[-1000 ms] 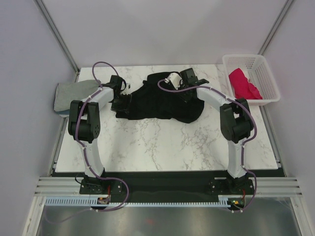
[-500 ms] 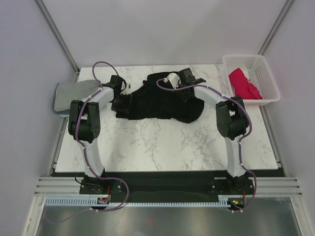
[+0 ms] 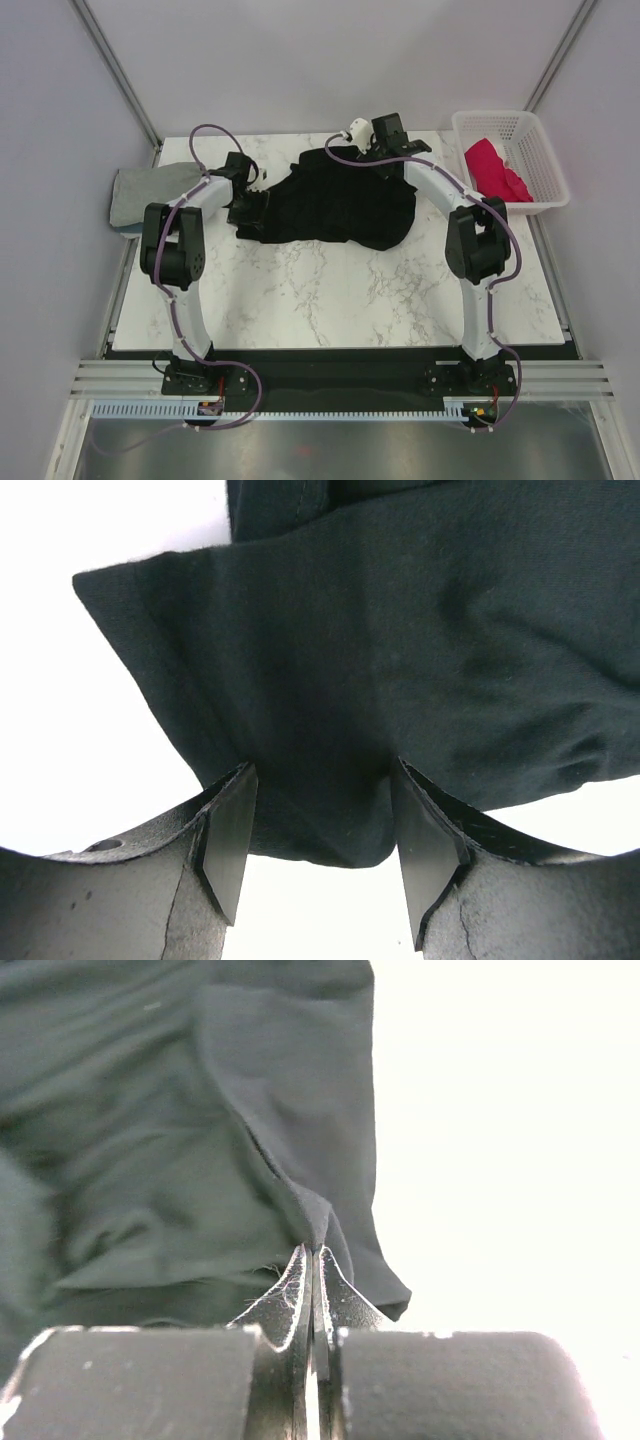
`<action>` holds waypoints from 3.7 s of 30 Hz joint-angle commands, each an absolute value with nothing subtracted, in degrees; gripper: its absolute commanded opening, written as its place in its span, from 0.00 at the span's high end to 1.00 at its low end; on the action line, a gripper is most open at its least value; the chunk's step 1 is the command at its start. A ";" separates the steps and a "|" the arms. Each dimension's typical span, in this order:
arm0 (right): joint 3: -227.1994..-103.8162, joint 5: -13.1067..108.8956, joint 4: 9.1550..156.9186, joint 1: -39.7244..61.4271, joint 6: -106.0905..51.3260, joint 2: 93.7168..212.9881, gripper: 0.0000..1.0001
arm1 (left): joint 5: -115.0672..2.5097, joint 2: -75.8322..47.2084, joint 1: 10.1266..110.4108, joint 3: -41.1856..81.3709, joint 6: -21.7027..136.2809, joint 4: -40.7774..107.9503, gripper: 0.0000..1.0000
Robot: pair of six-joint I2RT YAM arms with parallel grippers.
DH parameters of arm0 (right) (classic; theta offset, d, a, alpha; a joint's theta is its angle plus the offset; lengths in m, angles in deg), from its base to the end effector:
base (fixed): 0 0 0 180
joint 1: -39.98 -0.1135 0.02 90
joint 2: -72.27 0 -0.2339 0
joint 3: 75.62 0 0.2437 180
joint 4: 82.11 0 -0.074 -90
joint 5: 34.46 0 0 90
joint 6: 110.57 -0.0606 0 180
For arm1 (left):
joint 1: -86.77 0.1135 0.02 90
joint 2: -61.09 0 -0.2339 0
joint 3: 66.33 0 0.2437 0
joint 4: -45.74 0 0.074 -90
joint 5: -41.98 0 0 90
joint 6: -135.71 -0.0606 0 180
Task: Fold and stack the t-shirts
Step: Flatten the tshirt out
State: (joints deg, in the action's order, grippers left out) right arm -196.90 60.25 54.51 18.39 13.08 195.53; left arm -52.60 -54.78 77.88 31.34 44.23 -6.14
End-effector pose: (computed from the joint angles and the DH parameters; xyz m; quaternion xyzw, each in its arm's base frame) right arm 0.4540 0.1743 0.2050 -0.4147 0.8262 -0.0777 0.3734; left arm 0.3938 -0.0665 0.1215 0.0958 0.9795 -0.0504 0.1699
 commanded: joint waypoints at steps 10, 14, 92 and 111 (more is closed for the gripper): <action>-203.69 70.47 58.05 22.22 16.26 191.98 1.00 | -43.19 -60.63 77.54 50.48 37.80 -6.49 0.34; -204.48 72.58 58.85 23.63 16.87 189.53 1.00 | -42.83 -64.06 77.54 56.37 36.83 -6.75 0.34; -197.36 73.64 56.30 26.53 15.29 180.90 1.00 | -68.23 -81.81 81.67 72.46 37.54 -9.30 0.56; -197.54 75.13 57.26 26.62 15.91 180.73 1.00 | -69.99 -73.41 82.63 70.62 37.53 -10.79 0.98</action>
State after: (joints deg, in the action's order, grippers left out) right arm -197.14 72.86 55.62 26.33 15.29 183.21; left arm -67.92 -80.55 81.73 70.95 38.73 -9.82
